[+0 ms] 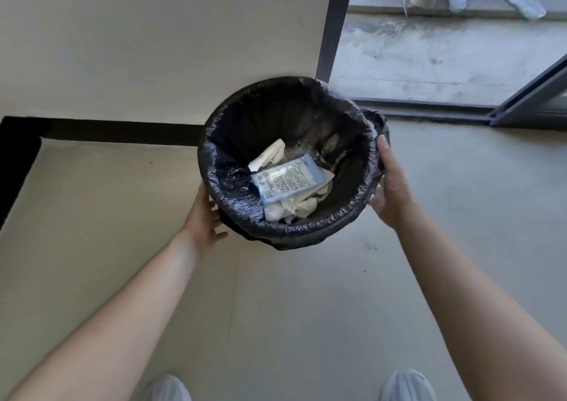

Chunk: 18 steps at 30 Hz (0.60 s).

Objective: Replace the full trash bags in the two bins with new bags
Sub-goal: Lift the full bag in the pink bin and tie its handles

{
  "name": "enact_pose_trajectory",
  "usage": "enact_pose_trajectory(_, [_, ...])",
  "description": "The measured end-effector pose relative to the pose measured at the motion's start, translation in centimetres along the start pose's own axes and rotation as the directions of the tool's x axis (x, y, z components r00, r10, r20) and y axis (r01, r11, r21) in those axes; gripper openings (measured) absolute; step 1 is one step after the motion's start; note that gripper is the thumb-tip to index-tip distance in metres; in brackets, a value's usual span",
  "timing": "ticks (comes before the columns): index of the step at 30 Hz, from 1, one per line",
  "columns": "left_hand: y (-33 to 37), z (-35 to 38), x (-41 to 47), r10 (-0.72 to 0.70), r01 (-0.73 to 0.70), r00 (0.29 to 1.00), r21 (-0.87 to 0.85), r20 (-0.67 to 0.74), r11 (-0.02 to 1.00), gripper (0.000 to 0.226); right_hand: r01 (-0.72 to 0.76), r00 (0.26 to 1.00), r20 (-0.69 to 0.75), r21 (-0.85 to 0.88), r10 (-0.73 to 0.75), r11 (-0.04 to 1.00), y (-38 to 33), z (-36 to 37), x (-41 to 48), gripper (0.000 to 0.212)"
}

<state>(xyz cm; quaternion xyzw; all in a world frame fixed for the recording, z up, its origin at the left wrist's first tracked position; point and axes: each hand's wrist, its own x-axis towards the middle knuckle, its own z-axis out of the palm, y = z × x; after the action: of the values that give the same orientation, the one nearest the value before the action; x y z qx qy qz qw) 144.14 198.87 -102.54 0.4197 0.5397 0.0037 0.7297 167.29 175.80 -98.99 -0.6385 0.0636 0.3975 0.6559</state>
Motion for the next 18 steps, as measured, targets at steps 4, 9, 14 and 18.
enact_pose_trajectory(4, [1.0, 0.2, 2.1, 0.184, -0.183, 0.982, -0.033, 0.036, 0.983, 0.028, 0.071, 0.949, 0.296, 0.142, -0.111, 0.987, -0.9, 1.2, 0.6, 0.069])
enact_pose_trajectory(9, [8.5, 0.0, -2.8, 0.163, -0.322, 0.866, -0.276, -0.474, 0.906, 0.007, 0.153, 0.988, 0.003, -0.239, -0.157, 0.959, -4.6, 4.3, -1.1, 0.040])
enact_pose_trajectory(14, [12.0, 4.2, -7.1, 0.766, -0.599, 0.568, 0.487, -0.302, 0.636, 0.021, 0.124, 0.948, -0.241, -0.325, -0.209, 0.938, -3.2, 6.9, -1.5, 0.014])
enact_pose_trajectory(18, [10.5, 6.5, -8.4, 0.838, -0.663, 0.535, 0.670, 0.111, 0.334, 0.019, 0.096, 0.852, -0.457, -0.345, -0.256, 0.934, -0.6, 7.2, -2.4, 0.021])
